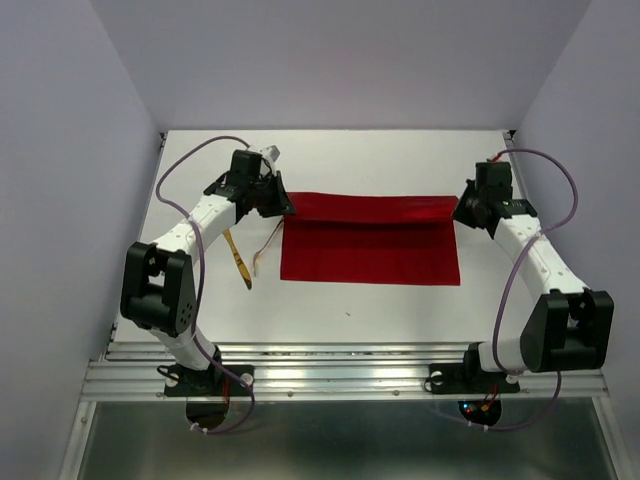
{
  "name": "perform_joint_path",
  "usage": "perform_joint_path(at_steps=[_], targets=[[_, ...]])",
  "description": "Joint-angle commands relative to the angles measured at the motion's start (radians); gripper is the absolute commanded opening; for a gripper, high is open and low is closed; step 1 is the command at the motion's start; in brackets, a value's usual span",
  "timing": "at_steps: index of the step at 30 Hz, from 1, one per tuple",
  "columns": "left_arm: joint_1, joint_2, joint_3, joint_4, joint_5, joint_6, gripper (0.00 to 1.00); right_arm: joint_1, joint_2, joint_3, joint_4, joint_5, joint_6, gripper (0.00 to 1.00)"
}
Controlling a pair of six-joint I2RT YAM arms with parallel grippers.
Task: Fold the napkin into a case and place the utensils inside
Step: Fold and flatten the napkin at the center of the board.
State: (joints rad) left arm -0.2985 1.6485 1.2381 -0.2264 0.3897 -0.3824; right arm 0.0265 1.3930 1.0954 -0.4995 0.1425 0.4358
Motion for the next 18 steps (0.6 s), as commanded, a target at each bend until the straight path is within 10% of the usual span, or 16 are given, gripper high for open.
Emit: perform_joint_path(at_steps=[1,18], targets=[[-0.014,-0.084,-0.066,0.055,0.0,0.0,0.0,-0.005,-0.092,-0.06,-0.028,-0.044,0.018,0.01],[-0.085,-0.196,-0.259,0.107,-0.021,-0.035,0.0,-0.005,-0.249,-0.213,-0.103,-0.064,0.049,0.01]])
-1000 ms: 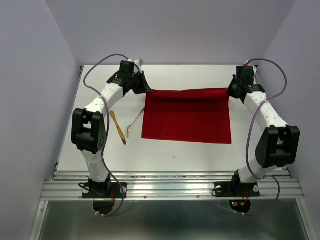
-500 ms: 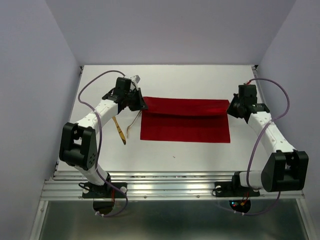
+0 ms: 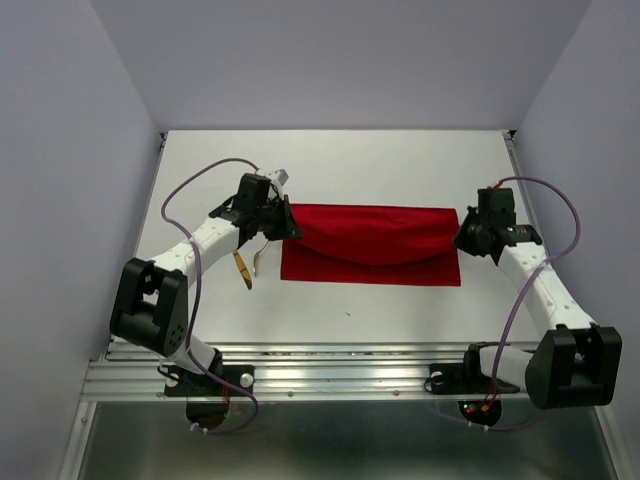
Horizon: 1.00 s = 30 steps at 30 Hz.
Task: Fold the napkin into a case and place the utensils inside
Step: Fold and flatten the napkin at the center of the board.
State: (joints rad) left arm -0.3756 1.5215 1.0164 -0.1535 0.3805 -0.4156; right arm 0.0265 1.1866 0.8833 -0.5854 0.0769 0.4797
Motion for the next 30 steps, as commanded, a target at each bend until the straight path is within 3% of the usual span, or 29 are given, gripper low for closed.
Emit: perform_joint_path(at_steps=[1,30], targets=[[-0.009,-0.078,-0.044,0.034,-0.015,0.003,0.0,-0.005,-0.045,0.0,-0.022,0.0,-0.001,0.01],[-0.049,-0.167,-0.183,0.063,-0.083,0.003,0.0,-0.005,-0.108,-0.064,-0.1,-0.006,0.092,0.01]])
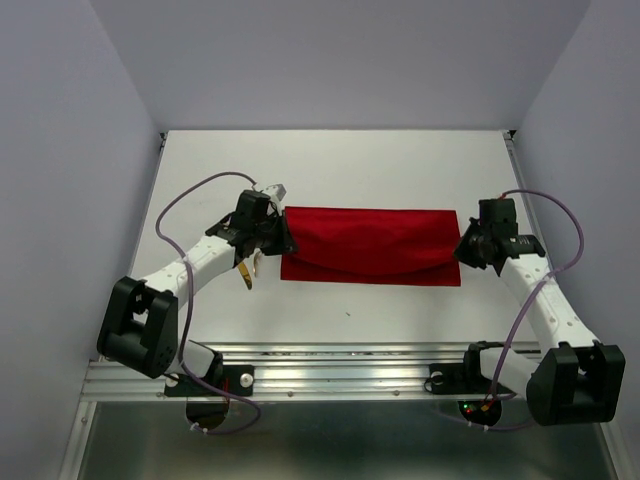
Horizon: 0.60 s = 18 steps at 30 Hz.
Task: Fold the napkin into a case and place the utensils inside
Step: Fold and flatten the napkin at the center of the board.
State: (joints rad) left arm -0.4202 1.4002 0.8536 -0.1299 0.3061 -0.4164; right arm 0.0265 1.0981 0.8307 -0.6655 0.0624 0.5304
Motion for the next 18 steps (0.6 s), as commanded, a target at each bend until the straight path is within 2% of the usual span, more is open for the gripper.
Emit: perform_joint_path(at_steps=[1,10,18], targets=[[-0.006,-0.044,-0.024,0.042,-0.009,0.002,0.0,-0.005,-0.02,-0.016,-0.02,0.013,0.055,0.01],[-0.009,-0.118,-0.036,0.03,-0.027,-0.033,0.0,-0.005,-0.052,0.015,-0.055,0.033,0.085,0.01],[-0.032,-0.135,-0.082,0.05,-0.053,-0.068,0.0,-0.005,-0.057,-0.039,-0.037,0.02,0.117,0.01]])
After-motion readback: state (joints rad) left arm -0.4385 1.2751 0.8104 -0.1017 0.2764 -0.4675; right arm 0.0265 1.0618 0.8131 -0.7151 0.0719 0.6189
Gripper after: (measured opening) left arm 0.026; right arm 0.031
